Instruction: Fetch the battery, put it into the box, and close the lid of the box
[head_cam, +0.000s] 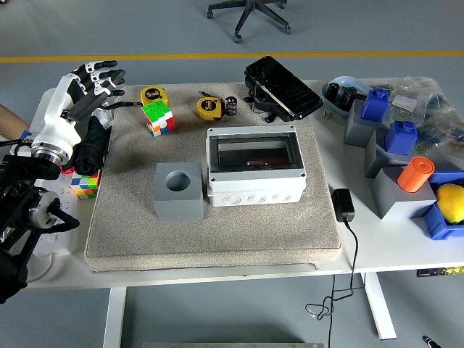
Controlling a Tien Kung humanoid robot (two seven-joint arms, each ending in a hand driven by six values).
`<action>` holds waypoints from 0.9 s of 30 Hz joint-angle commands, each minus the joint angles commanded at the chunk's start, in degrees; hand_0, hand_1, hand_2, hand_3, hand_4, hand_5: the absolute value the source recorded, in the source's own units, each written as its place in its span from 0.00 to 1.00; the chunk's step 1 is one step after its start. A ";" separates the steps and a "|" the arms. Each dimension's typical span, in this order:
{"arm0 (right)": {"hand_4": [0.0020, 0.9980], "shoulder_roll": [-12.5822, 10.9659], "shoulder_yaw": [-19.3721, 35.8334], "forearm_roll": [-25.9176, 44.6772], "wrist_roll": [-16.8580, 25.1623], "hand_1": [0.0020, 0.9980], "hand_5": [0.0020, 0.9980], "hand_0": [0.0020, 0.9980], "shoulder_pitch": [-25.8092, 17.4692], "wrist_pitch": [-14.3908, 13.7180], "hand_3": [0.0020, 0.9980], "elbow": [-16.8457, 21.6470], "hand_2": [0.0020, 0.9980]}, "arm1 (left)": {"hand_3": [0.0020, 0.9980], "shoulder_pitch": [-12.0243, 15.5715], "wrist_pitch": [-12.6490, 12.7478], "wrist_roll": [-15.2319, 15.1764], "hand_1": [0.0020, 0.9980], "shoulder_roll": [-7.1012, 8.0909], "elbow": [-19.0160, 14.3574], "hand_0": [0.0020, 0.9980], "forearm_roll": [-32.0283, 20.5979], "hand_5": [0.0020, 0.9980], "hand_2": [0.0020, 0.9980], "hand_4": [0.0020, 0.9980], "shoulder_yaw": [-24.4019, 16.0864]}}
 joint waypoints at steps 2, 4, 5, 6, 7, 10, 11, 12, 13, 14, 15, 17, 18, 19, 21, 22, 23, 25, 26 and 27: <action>0.87 -0.02 0.04 -0.04 -0.02 0.64 0.41 0.66 0.10 -0.09 0.53 0.00 0.64 | 0.62 -0.12 -0.11 0.28 0.63 -0.01 -0.04 0.51 0.09 0.40 0.59 0.95 0.09; 0.87 -0.05 0.10 -0.12 -0.01 0.64 0.41 0.66 0.16 -0.18 0.53 0.03 0.64 | 0.62 -0.17 -0.27 0.68 0.63 -0.03 -0.05 0.52 0.23 0.41 0.59 0.95 0.19; 0.87 -0.06 0.10 -0.14 0.00 0.64 0.41 0.66 0.17 -0.23 0.53 0.02 0.64 | 0.62 -0.17 -0.43 0.95 0.63 -0.06 -0.03 0.52 0.35 0.41 0.59 0.95 0.24; 0.87 -0.06 0.08 -0.15 0.00 0.64 0.41 0.66 0.17 -0.24 0.53 0.02 0.64 | 0.62 -0.18 -0.55 1.16 0.63 -0.08 -0.02 0.52 0.43 0.41 0.59 0.95 0.28; 0.87 -0.07 0.06 -0.16 0.00 0.64 0.41 0.66 0.16 -0.25 0.53 0.03 0.64 | 0.62 -0.19 -0.66 1.33 0.63 -0.11 -0.01 0.52 0.49 0.41 0.59 0.95 0.33; 0.87 -0.06 0.02 -0.14 -0.02 0.64 0.41 0.66 0.01 -0.22 0.53 -0.01 0.64 | 0.62 -0.14 -0.76 1.44 0.63 -0.18 -0.03 0.51 0.51 0.41 0.59 0.95 0.51; 0.87 -0.03 0.20 -0.21 0.01 0.64 0.41 0.66 -0.12 -0.23 0.53 -0.01 0.64 | 0.62 -0.10 -0.77 1.45 0.63 -0.21 -0.05 0.51 0.53 0.41 0.59 0.95 0.54; 0.87 0.00 0.36 -0.29 0.04 0.64 0.41 0.66 -0.25 -0.20 0.53 0.00 0.64 | 0.62 -0.06 -0.75 1.42 0.63 -0.23 -0.08 0.51 0.51 0.41 0.59 0.95 0.53; 0.87 0.02 0.42 -0.32 0.04 0.64 0.41 0.66 -0.33 -0.17 0.53 0.00 0.64 | 0.62 -0.03 -0.74 1.40 0.63 -0.24 -0.11 0.51 0.48 0.41 0.59 0.95 0.49; 0.87 0.04 0.45 -0.34 0.04 0.64 0.41 0.66 -0.40 -0.15 0.53 0.00 0.64 | 0.62 -0.01 -0.73 1.40 0.63 -0.26 -0.14 0.51 0.44 0.41 0.59 0.95 0.44; 0.87 0.10 0.48 -0.33 0.03 0.64 0.41 0.66 -0.51 -0.07 0.53 -0.03 0.64 | 0.62 -0.01 -0.76 1.43 0.63 -0.28 -0.19 0.51 0.45 0.41 0.59 0.95 0.35; 0.87 0.17 0.58 -0.37 0.03 0.64 0.42 0.66 -0.63 0.05 0.53 -0.04 0.64 | 0.62 -0.06 -0.76 1.47 0.63 -0.31 -0.24 0.51 0.45 0.41 0.59 0.95 0.18; 0.87 0.18 0.62 -0.37 0.04 0.64 0.42 0.66 -0.66 0.08 0.53 -0.04 0.64 | 0.62 -0.07 -0.76 1.48 0.63 -0.32 -0.25 0.51 0.45 0.41 0.59 0.95 0.15; 0.87 0.23 0.85 -0.46 0.05 0.64 0.42 0.66 -0.75 0.10 0.53 -0.05 0.64 | 0.62 -0.10 -0.79 1.54 0.63 -0.29 -0.22 0.51 0.48 0.41 0.59 0.95 0.14; 0.87 0.29 1.16 -0.62 0.10 0.64 0.42 0.66 -0.86 0.14 0.53 -0.03 0.64 | 0.62 -0.12 -0.96 1.89 0.63 -0.20 -0.10 0.51 0.64 0.41 0.59 0.95 0.21; 0.87 0.32 1.23 -0.66 0.10 0.64 0.42 0.66 -0.89 0.19 0.53 -0.03 0.64 | 0.63 -0.08 -1.14 2.24 0.63 -0.15 0.02 0.51 0.80 0.42 0.59 0.95 0.23; 0.87 0.36 1.37 -0.71 0.12 0.64 0.42 0.66 -0.93 0.21 0.53 -0.03 0.64 | 0.63 -0.02 -1.24 2.52 0.63 -0.12 0.17 0.51 0.91 0.42 0.59 0.95 0.25; 0.87 0.38 1.51 -0.74 0.15 0.64 0.42 0.66 -0.97 0.24 0.53 -0.02 0.64 | 0.63 0.12 -1.26 2.69 0.63 -0.11 0.25 0.51 1.01 0.42 0.59 0.95 0.24; 0.87 0.37 1.50 -0.72 0.13 0.64 0.42 0.66 -1.01 0.28 0.53 -0.03 0.64 | 0.63 0.20 -1.29 2.76 0.63 -0.12 0.21 0.51 1.02 0.42 0.59 0.95 0.24; 0.87 0.36 1.45 -0.66 0.10 0.64 0.42 0.66 -1.05 0.33 0.53 -0.06 0.64 | 0.63 0.23 -1.34 2.85 0.63 -0.15 0.20 0.51 1.05 0.42 0.59 0.95 0.24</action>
